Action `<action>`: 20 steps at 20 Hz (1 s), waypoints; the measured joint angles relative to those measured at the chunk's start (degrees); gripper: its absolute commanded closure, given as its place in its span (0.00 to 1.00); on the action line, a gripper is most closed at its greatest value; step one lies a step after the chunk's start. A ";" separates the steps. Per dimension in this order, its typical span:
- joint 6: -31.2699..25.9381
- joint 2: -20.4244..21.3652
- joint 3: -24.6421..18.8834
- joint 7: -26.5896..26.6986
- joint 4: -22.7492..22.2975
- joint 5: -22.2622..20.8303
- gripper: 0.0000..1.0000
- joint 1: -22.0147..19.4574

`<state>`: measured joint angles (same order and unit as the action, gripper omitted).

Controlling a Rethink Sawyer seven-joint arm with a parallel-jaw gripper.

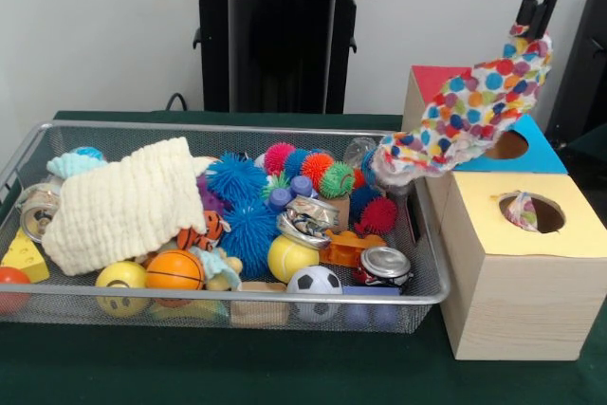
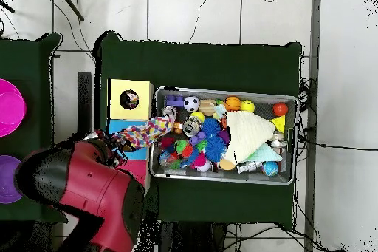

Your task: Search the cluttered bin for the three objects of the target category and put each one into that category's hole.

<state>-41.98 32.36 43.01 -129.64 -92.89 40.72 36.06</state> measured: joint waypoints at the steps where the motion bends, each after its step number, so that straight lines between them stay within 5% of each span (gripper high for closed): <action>1: 0.00 -0.13 0.47 -0.43 0.63 -0.24 1.00 0.24; 20: 0.22 -1.73 7.63 -0.69 9.13 -7.70 1.00 -0.30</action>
<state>-41.75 30.63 50.64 -130.33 -83.75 33.01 35.76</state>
